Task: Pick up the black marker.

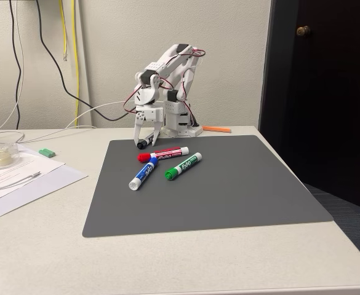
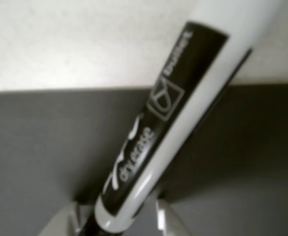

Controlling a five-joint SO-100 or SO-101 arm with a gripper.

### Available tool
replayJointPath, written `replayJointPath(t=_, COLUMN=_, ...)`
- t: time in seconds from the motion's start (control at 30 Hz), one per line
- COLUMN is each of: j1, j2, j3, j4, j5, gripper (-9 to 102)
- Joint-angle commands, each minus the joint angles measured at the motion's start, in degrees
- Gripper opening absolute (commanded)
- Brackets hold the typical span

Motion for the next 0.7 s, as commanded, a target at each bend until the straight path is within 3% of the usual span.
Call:
replayJointPath(t=0.0, j1=-0.44, j2=-0.35, j3=-0.79, j4=-0.35, j5=0.26, gripper=22)
replayJointPath(t=0.17, j1=-0.26, j2=0.00, j3=-0.79, j4=-1.23, j5=-0.26, gripper=10)
replayJointPath(t=0.67, j1=-0.09, j2=0.26, j3=-0.53, j4=-2.20, j5=-0.62, gripper=4)
